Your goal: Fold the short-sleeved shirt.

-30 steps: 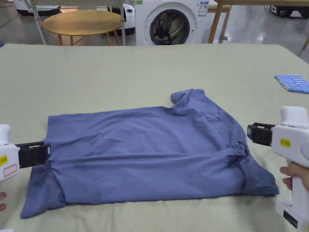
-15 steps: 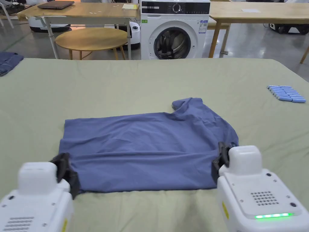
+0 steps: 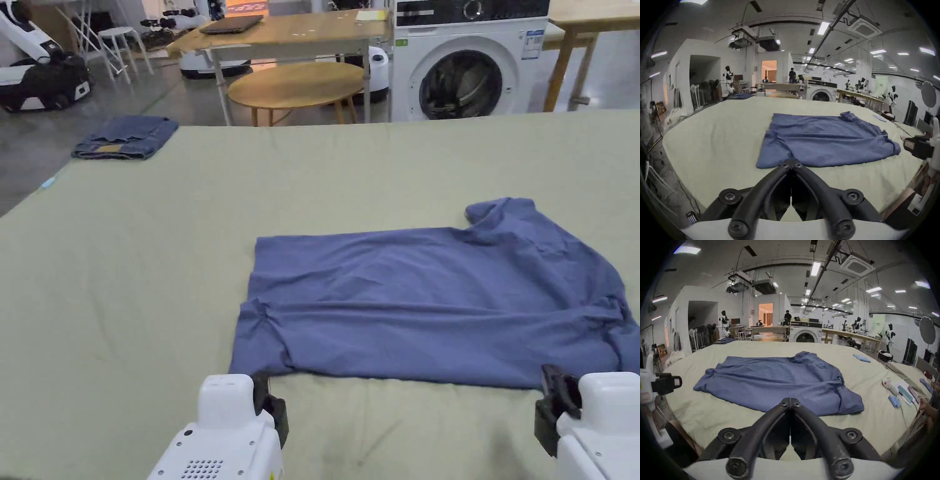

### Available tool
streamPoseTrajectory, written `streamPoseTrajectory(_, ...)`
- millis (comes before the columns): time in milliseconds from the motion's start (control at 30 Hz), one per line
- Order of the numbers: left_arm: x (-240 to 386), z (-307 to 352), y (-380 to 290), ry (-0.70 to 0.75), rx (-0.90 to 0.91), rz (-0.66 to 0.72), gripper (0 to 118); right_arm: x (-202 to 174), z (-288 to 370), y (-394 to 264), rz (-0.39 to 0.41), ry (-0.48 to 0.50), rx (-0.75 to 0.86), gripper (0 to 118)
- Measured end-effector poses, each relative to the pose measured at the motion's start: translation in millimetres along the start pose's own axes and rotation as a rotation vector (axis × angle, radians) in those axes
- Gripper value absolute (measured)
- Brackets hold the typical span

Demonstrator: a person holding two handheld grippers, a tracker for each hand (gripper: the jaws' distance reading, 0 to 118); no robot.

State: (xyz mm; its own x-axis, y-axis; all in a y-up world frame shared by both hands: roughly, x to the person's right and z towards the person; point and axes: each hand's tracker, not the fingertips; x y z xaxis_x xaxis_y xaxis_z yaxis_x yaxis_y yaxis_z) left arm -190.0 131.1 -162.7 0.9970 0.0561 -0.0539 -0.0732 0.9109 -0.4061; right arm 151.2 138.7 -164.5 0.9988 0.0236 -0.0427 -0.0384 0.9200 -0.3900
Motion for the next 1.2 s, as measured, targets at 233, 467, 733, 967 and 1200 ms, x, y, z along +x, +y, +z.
streamPoseTrajectory(233,-75.9,-76.0,27.4,0.146,-0.191,0.188,64,1.6,-3.9,5.0,0.023,0.027,-0.008,0)
streamPoseTrajectory(467,-54.5,-128.5,16.6,0.057,-0.334,0.077,91,8.3,-14.1,7.8,0.029,0.020,-0.034,0)
streamPoseTrajectory(733,-34.8,-136.5,15.3,0.053,-0.383,-0.051,25,25.0,-20.8,9.5,0.001,-0.006,-0.062,0)
streamPoseTrajectory(967,-6.0,-123.9,28.1,-0.028,-0.362,-0.267,0,50.2,-21.6,9.7,-0.033,0.008,-0.091,0)
streamPoseTrajectory(1200,-31.2,-93.0,65.0,-0.034,-0.245,-0.250,0,141.1,-37.4,4.5,-0.060,-0.040,-0.286,64)
